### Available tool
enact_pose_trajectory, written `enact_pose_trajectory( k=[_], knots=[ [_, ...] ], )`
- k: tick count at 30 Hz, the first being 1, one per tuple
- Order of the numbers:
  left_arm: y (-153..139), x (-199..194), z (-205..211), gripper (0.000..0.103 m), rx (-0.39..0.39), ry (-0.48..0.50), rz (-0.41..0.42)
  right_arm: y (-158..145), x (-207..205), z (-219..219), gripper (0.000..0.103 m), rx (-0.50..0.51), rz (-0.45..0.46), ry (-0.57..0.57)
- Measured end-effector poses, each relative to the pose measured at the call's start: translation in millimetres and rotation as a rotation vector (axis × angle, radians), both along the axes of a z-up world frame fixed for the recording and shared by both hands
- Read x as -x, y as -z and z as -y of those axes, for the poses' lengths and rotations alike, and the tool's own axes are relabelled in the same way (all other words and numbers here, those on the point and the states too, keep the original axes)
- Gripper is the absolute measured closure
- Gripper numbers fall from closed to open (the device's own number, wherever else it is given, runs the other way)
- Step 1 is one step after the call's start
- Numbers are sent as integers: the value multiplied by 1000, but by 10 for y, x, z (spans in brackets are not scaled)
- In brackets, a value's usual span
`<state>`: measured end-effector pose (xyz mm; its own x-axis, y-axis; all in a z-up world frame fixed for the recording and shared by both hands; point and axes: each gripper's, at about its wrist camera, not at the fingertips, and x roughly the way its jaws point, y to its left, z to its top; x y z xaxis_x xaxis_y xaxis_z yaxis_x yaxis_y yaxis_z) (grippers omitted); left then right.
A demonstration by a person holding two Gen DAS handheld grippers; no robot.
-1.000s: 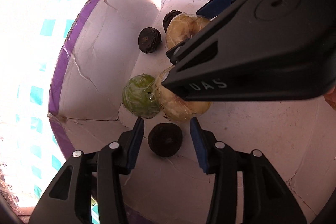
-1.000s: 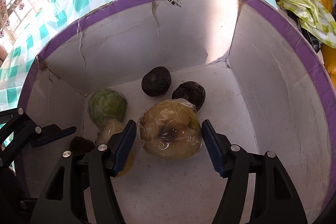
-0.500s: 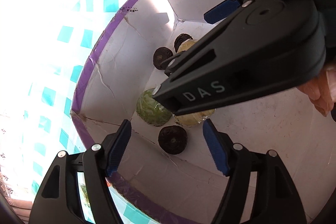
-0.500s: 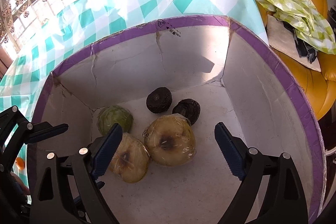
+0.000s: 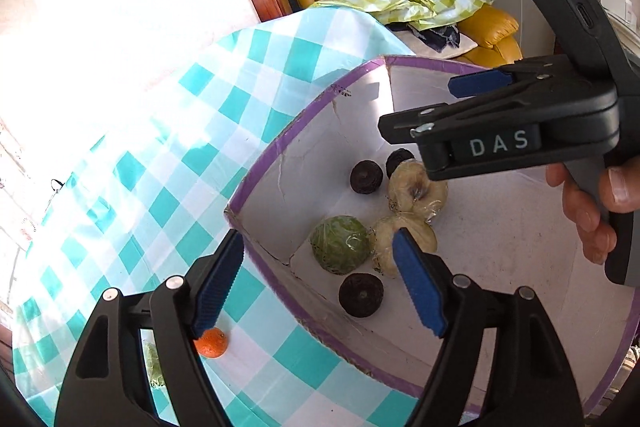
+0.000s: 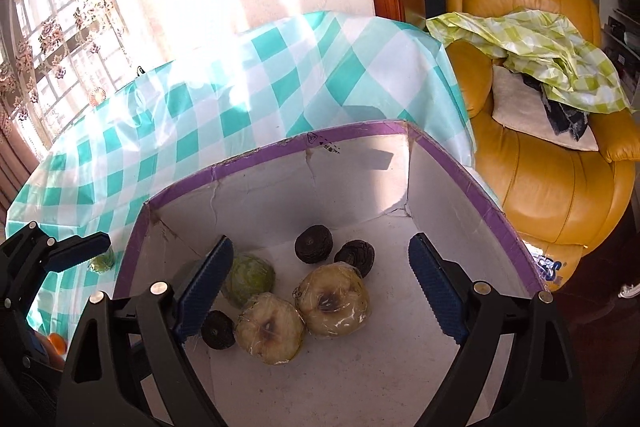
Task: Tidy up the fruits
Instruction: 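Move both tools back over the green wrapped fruit and orange tangerine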
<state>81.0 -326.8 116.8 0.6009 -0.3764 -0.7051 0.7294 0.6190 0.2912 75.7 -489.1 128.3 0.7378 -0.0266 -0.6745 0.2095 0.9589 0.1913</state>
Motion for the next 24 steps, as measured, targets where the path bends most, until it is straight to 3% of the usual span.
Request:
enact_pose_trajectory(
  k=[8, 16, 17, 20, 24],
  knots=[
    [-141, -235, -320, 26, 162, -96, -5, -220, 138, -179, 16, -8, 75, -25],
    [-152, -451, -868, 25, 269, -203, 17, -412, 175, -512, 16, 51, 102, -60],
    [-155, -464, -935, 16, 275, -220, 33, -434, 169, -573, 16, 61, 102, -70],
    [-169, -559, -1148, 4, 275, -293, 48, -497, 151, -794, 16, 122, 104, -79],
    [-151, -739, -1471, 3, 305, -391, 14, -559, 112, -1074, 16, 177, 105, -91]
  ],
)
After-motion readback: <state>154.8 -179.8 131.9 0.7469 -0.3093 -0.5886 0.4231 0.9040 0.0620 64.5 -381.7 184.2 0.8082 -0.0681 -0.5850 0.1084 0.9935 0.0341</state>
